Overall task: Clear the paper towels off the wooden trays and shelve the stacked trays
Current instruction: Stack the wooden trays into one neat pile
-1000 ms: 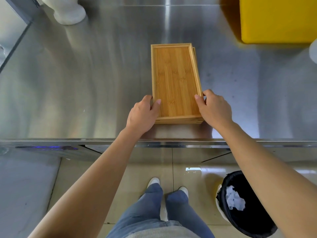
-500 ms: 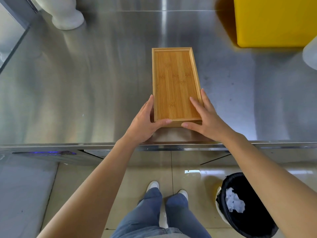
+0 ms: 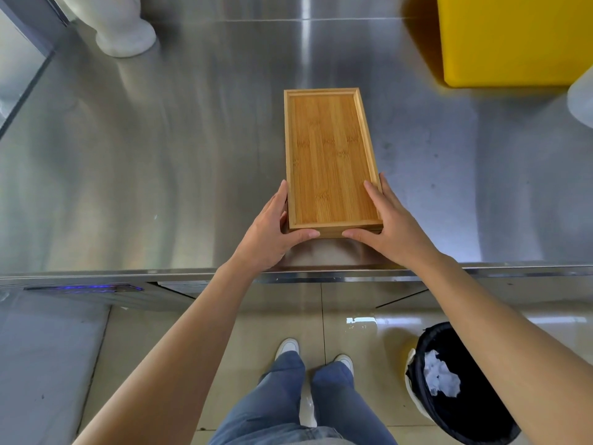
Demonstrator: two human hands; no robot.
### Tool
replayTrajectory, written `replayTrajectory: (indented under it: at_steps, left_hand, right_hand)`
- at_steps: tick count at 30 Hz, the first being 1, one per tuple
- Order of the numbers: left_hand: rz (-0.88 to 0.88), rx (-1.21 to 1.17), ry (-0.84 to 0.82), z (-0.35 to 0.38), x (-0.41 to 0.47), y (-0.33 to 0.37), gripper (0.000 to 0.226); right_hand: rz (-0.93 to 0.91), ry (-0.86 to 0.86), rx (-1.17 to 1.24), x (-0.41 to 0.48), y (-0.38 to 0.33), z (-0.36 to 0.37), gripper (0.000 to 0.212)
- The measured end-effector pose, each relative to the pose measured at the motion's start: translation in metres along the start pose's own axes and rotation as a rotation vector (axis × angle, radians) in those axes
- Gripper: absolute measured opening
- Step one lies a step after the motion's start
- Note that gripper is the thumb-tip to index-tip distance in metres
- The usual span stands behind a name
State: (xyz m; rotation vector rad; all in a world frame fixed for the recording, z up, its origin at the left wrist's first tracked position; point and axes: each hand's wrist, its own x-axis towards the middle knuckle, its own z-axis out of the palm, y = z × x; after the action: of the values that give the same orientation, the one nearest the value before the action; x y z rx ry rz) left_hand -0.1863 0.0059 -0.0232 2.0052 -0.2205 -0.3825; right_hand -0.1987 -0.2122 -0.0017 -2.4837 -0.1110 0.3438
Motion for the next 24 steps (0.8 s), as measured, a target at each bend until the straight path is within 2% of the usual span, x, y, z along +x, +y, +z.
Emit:
replayTrajectory:
  at_steps: [3,8,14,16,17,19,21,22,24]
  left_hand:
    - [0.005,-0.009,0.002,0.000,0.000,0.000,0.093]
    - [-0.005,0.014,0.005,0.001,-0.001,0.003,0.087]
    - [-0.017,-0.034,-0.004,-0.001,-0.004,0.003,0.081]
    - [-0.051,-0.092,-0.020,-0.002,-0.005,0.006,0.073]
    - [-0.084,-0.166,0.002,-0.002,-0.005,0.010,0.066]
    - [-0.268,-0.404,0.112,-0.005,-0.002,0.021,0.053]
    - [-0.463,-0.602,0.182,-0.009,0.010,0.027,0.051]
    - [-0.524,-0.601,0.169,-0.011,0.014,0.032,0.057]
    - [-0.614,-0.506,0.086,-0.013,0.022,0.042,0.083]
  right_hand:
    - [0.004,-0.008,0.094,-0.001,0.000,-0.001,0.102]
    - [0.135,0.038,0.542,0.000,-0.005,0.000,0.093]
    - [0.070,0.009,0.566,-0.002,-0.008,0.003,0.078]
    - [0.085,0.021,0.609,-0.002,-0.009,0.002,0.072]
    - [0.105,0.030,0.646,0.000,-0.009,0.001,0.067]
    - [0.173,0.044,0.714,0.005,-0.012,-0.002,0.057]
    - [0.249,0.039,0.766,0.011,-0.014,-0.004,0.058]
    - [0.288,0.035,0.789,0.014,-0.016,-0.004,0.062]
    - [0.351,0.041,0.819,0.018,-0.018,-0.004,0.069]
